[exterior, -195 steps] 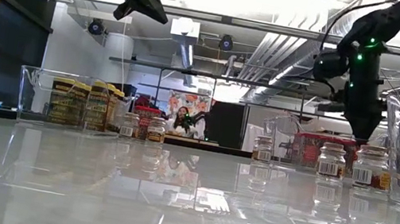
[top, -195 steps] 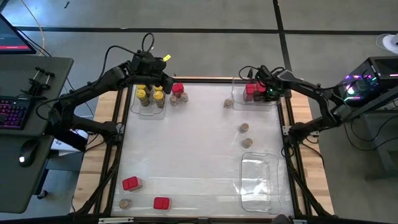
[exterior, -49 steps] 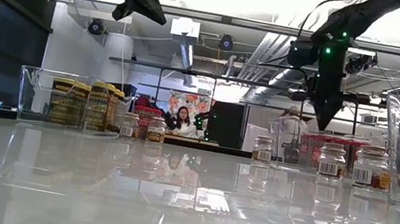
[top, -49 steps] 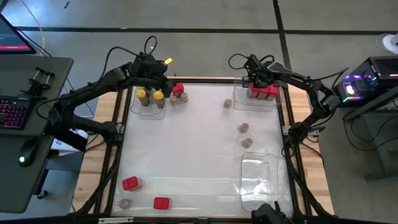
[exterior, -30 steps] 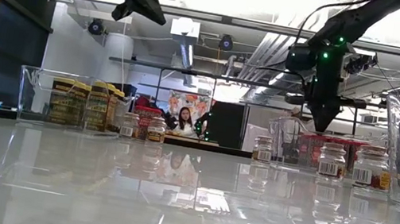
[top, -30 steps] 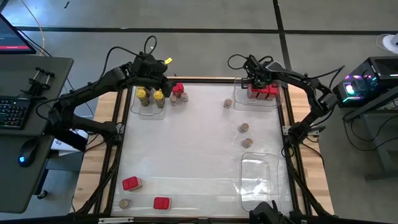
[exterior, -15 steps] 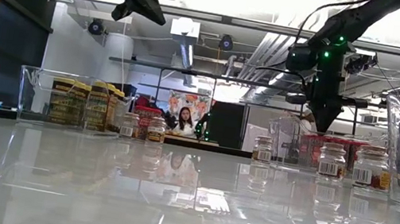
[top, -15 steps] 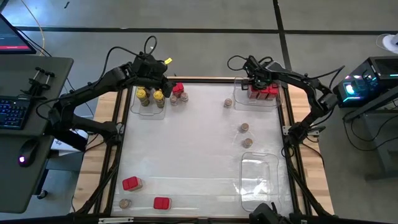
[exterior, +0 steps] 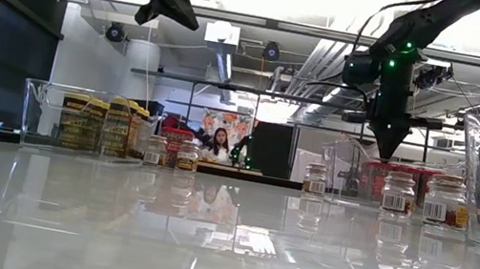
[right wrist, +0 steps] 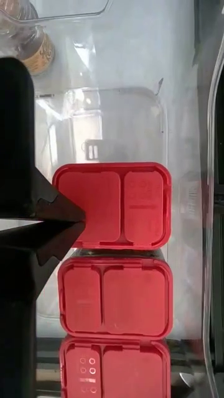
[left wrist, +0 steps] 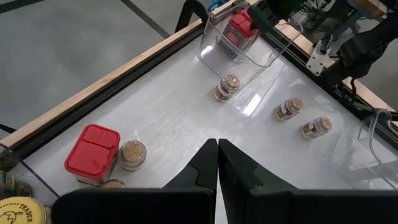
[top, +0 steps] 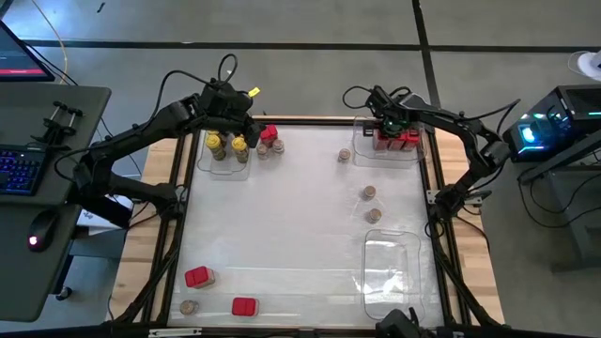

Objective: Sort spices by type
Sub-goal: Adjust the red seasoning cans in the top right transparent bin, then put the red seasoning can into the top right transparent bin

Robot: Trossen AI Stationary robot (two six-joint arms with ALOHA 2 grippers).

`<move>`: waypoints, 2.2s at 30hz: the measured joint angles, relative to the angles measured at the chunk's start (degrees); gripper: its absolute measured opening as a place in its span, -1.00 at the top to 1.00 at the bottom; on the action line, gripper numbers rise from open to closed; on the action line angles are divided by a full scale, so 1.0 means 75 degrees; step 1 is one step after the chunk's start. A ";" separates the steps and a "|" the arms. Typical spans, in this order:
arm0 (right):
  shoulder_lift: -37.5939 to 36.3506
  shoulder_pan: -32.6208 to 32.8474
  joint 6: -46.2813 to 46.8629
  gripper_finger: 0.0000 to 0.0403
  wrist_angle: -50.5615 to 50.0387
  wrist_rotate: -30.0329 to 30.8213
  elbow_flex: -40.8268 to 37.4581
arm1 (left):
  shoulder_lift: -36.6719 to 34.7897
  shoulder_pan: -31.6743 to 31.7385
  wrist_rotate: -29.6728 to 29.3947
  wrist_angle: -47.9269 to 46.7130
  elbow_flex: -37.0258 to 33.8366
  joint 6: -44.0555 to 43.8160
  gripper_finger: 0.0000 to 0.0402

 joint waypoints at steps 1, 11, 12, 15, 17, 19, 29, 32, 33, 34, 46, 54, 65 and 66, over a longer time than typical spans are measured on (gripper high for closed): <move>-0.0003 -0.0003 0.0000 1.00 0.0003 0.0029 0.0000 | 0.0000 0.0000 0.0000 0.0000 0.0000 0.0036 1.00; -0.0594 -0.0128 -0.0228 1.00 -0.0149 0.0400 0.0495 | -0.0006 0.0000 0.0012 -0.0065 0.0000 0.0065 1.00; -0.0712 -0.0126 -0.0318 1.00 -0.0178 0.0426 0.0601 | -0.0041 -0.0010 0.0112 -0.0258 0.0000 0.0085 1.00; -0.1166 -0.0052 -0.0658 1.00 -0.0134 0.0442 0.0886 | -0.0363 -0.0080 0.0909 -0.1610 0.0000 0.0776 1.00; -0.1436 0.0038 -0.0903 1.00 -0.0003 0.0471 0.0953 | -0.0684 -0.0291 0.1208 -0.2654 0.0000 0.1256 1.00; -0.1695 0.0143 -0.1179 1.00 0.0131 0.0409 0.0962 | -0.0993 -0.0689 0.1297 -0.3349 -0.0002 0.1391 1.00; -0.2199 0.0885 -0.1880 1.00 0.0274 0.0353 0.0965 | -0.2072 -0.4516 0.1266 -0.2968 -0.1009 -0.1723 0.94; -0.2197 0.0953 -0.1929 1.00 0.0274 0.0360 0.0965 | -0.1951 -0.5995 0.1365 -0.3025 -0.1327 -0.2926 0.81; -0.2197 0.0953 -0.2017 1.00 0.0274 0.0363 0.0965 | -0.1867 -0.6462 0.1403 -0.2986 -0.1346 -0.3321 0.75; -0.2197 0.0953 -0.2084 1.00 0.0274 0.0360 0.0965 | -0.1776 -0.6936 0.1427 -0.2909 -0.1346 -0.3763 0.69; -0.2197 0.0936 -0.2446 1.00 0.0535 0.0372 0.0965 | -0.0749 -1.0822 0.0998 -0.2237 -0.1343 -0.6388 -0.09; -0.2197 0.0936 -0.2459 1.00 0.0652 0.0375 0.0965 | 0.0293 -1.1000 -0.0026 -0.3089 -0.1343 -0.6098 -0.38; -0.2194 0.0936 -0.2433 1.00 0.0673 0.0378 0.0962 | 0.1139 -1.1356 -0.0016 -0.3381 -0.1346 -0.7524 -0.41; -0.2194 0.0936 -0.2431 1.00 0.0670 0.0378 0.0962 | 0.1094 -1.1353 -0.0115 -0.3321 -0.1346 -0.7690 -0.38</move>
